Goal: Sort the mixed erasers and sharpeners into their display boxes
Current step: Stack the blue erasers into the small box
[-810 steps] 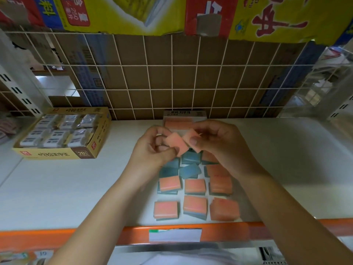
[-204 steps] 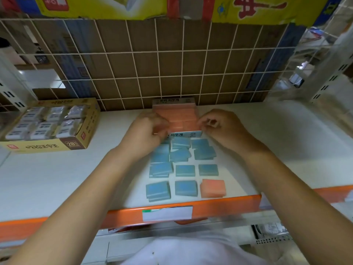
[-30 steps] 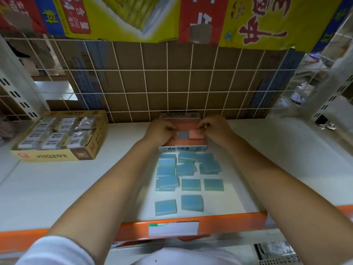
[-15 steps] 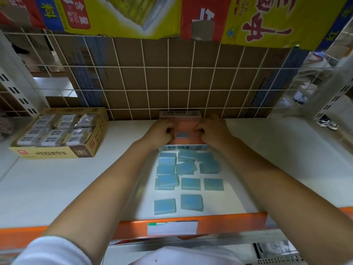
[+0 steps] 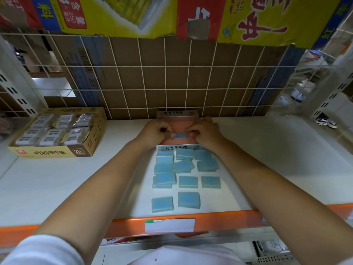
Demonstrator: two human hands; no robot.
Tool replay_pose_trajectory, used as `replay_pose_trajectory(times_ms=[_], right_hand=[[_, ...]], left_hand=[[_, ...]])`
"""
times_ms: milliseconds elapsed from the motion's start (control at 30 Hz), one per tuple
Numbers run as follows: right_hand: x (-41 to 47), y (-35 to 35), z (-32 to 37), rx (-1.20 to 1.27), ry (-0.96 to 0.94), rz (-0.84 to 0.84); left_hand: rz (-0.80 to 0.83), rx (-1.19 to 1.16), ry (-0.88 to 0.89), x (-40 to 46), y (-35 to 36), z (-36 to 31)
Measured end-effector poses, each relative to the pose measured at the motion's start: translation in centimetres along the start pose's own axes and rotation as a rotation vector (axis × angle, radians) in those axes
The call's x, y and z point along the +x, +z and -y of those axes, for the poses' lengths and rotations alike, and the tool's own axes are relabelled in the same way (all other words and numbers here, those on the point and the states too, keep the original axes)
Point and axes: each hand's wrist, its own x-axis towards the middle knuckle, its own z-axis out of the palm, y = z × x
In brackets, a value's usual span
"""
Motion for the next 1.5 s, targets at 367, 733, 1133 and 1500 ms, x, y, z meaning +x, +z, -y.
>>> replay_pose_trajectory(times_ms=[367, 733, 1133, 1500], right_hand=[[-8.4, -1.9, -0.1, 0.202, -0.029, -0.145], [-10.8, 0.9, -2.0, 0.368, 0.122, -0.159], [-12.9, 0.7, -1.8, 0.52, 0.086, -0.182], [-13.1, -2.4, 1.8, 1.073, 0.198, -0.057]], left_hand=[[-0.204, 0.143, 0.106, -8.4, -1.5, -0.5], [0.004, 0.215, 0.043, -13.4, 0.6, -0.5], [-0.098, -0.023, -0.061, -14.3, 1.1, -1.3], [-0.214, -0.486, -0.069, -13.6, 0.1, -5.0]])
